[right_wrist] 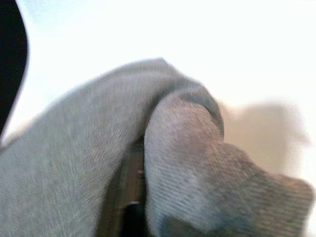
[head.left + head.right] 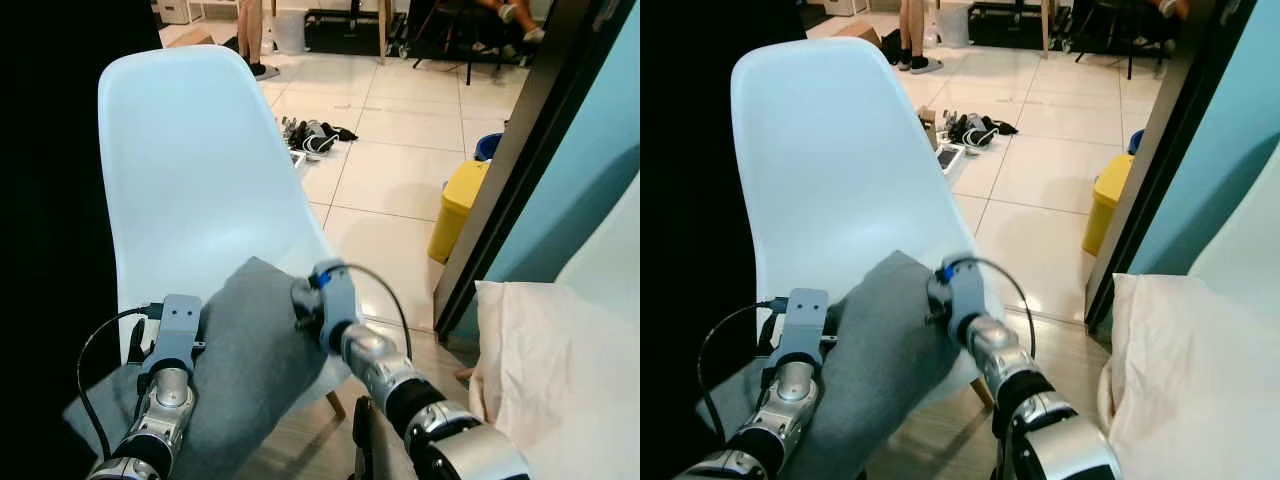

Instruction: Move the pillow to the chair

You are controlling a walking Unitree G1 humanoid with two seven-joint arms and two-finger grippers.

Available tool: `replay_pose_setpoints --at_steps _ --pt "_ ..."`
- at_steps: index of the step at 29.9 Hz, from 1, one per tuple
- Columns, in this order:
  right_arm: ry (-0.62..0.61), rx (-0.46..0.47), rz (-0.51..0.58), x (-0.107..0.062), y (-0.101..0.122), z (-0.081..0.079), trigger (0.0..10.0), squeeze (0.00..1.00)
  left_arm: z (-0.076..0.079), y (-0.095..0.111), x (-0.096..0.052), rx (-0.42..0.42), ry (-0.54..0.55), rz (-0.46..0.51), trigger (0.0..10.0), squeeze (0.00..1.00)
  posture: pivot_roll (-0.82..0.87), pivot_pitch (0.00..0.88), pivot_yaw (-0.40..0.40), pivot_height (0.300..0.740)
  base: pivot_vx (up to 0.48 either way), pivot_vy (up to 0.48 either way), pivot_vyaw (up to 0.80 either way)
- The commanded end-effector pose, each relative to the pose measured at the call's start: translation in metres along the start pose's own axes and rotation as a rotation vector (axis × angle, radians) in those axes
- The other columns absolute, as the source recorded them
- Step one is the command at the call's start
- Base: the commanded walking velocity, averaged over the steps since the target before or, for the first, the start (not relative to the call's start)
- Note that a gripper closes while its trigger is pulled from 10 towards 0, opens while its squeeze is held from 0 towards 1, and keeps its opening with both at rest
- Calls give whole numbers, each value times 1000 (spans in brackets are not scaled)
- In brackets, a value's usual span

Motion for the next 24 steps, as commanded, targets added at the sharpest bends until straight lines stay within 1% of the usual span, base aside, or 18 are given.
replay_pose_setpoints --at_steps 1,4,5,6,8,10,12,13,14,16,18,19,20,21,22,23,24 --pt "54 -46 38 1 7 -7 10000 1000 3 -9 -4 22 -25 -34 10000 0 -142 145 30 561 0 0 0" --pt "53 -161 76 -1 18 1 10000 1000 -1 -8 -2 15 -1 -34 10000 0 -149 141 30 561 0 0 0" --pt "53 -161 76 -1 18 1 10000 1000 -1 -8 -2 15 -1 -34 10000 0 -149 141 30 561 0 0 0" --pt "40 -210 99 -3 25 8 10000 1000 -5 -9 -1 9 19 -38 10000 0 -149 141 30 561 0 0 0" --pt "37 -218 104 -4 26 9 10000 1000 -5 -9 -1 7 23 -39 10000 0 -149 141 30 561 0 0 0" --pt "-13 -341 113 -10 36 28 10000 1000 -10 -11 -1 -1 54 -49 10000 0 -150 133 16 561 0 0 0" --pt "-61 -434 111 -18 43 47 10000 1000 -13 -13 -2 -10 75 -56 10000 0 -149 127 11 561 0 0 0" --pt "-77 -454 107 -21 45 54 10000 1000 -13 -13 -2 -14 79 -57 10000 0 -149 127 11 561 0 0 0" --pt "-77 -454 107 -21 45 54 10000 1000 -13 -13 -2 -14 79 -57 10000 0 -149 127 11 561 0 0 0" --pt "-114 -518 96 -27 50 68 10000 1000 -14 -15 -4 -20 86 -60 10000 0 -149 123 8 561 0 0 0" --pt "-168 -606 82 -36 56 84 10000 1000 -13 -17 -5 -32 89 -64 10000 0 -151 119 12 561 0 0 0" --pt "-188 -628 79 -39 59 90 10000 1000 -13 -17 -6 -34 88 -65 10000 0 -151 119 12 561 0 0 0" --pt "-208 -619 91 -43 64 96 10000 1000 -13 -17 -6 -40 86 -63 10000 0 -152 115 14 561 0 0 0" --pt "-218 -606 102 -45 68 100 10000 1000 -12 -17 -6 -44 84 -61 10000 0 -152 115 14 561 0 0 0" --pt "-218 -606 102 -45 68 100 10000 1000 -12 -17 -6 -44 84 -61 10000 0 -152 115 14 561 0 0 0" --pt "-209 -559 128 -48 73 102 10000 816 -11 -16 -7 -57 79 -53 10000 0 -157 112 19 561 0 0 0" --pt "-148 -442 196 -50 83 97 10000 0 -9 -10 -6 -93 67 -31 10000 0 -162 110 23 565 0 0 0"
Point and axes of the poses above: a point about 5 cm out from each wrist's last joint towards the gripper, its own x axis pointing out of the wrist towards the gripper, its own y axis along the axis of the wrist's last joint, z = x × y, the point moved 2 cm from there along x, pointing out of the wrist towards the gripper, and after that the axes turned 3 degrees about x, right-handed, at the moved point
